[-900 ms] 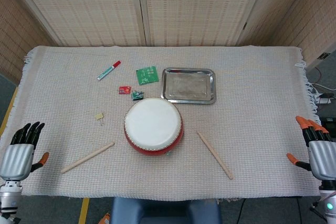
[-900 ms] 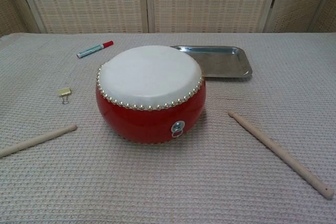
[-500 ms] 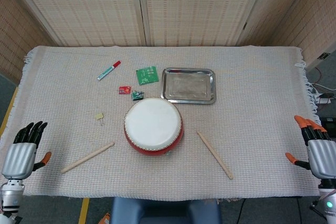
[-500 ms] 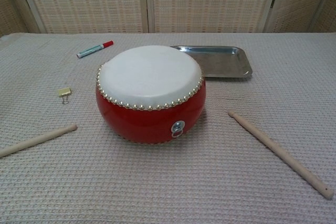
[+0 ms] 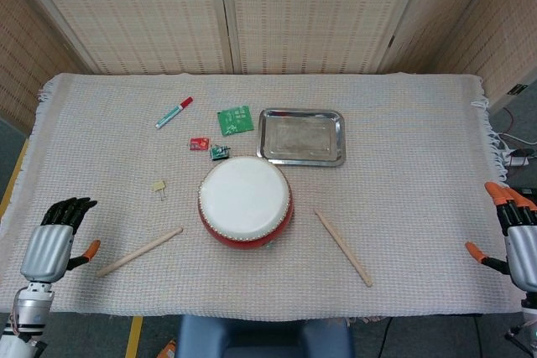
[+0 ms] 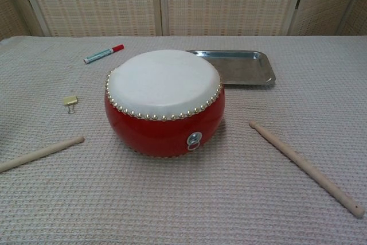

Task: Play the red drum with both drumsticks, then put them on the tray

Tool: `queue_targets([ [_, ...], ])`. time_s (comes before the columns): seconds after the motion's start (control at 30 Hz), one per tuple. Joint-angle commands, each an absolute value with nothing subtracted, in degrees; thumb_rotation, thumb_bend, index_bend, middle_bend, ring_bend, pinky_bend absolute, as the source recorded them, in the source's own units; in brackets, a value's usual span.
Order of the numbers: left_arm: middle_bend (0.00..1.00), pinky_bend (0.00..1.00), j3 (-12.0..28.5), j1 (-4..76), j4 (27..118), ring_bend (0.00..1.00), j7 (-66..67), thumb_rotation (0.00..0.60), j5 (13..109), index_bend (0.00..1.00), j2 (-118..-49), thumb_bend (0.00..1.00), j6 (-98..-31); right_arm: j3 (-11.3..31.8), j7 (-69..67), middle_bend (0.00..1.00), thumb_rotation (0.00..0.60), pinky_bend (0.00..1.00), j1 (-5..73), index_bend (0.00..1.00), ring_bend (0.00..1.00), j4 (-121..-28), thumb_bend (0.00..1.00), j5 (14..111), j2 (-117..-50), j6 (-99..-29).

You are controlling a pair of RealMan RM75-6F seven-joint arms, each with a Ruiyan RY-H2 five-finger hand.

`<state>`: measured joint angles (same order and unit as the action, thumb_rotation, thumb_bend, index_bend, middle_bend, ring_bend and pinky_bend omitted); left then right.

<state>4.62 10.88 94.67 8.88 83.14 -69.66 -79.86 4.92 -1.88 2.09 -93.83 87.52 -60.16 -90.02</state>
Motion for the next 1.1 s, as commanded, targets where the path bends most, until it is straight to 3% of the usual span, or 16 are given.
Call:
queue_targets([
  [0.03, 0.19, 0.15, 4.46, 12.5, 93.97, 0.13, 9.64, 0.6, 82.12, 0.26, -71.95, 0.32, -76.85, 4.91, -2.23, 0.1, 0.6, 0.17, 2.24, 0.04, 0.0, -93.79, 0.06, 87.65, -60.12, -89.77],
  [0.53, 0.19, 0.15, 5.0, 16.66, 91.76, 0.13, 15.41, 0.6, 72.56, 0.36, -81.18, 0.33, -67.6, 4.61, -4.12, 0.1, 0.6, 0.17, 2.68, 0.04, 0.0, -92.61, 0.06, 87.59, -60.7, -88.48],
  [1.1, 0.19, 0.15, 6.95, 19.39, 92.2, 0.13, 23.1, 0.6, 59.7, 0.39, -86.63, 0.33, -65.06, 4.7, -6.29, 0.1, 0.6, 0.17, 2.93, 0.04, 0.0, -91.1, 0.06, 87.28, -60.95, -87.97],
])
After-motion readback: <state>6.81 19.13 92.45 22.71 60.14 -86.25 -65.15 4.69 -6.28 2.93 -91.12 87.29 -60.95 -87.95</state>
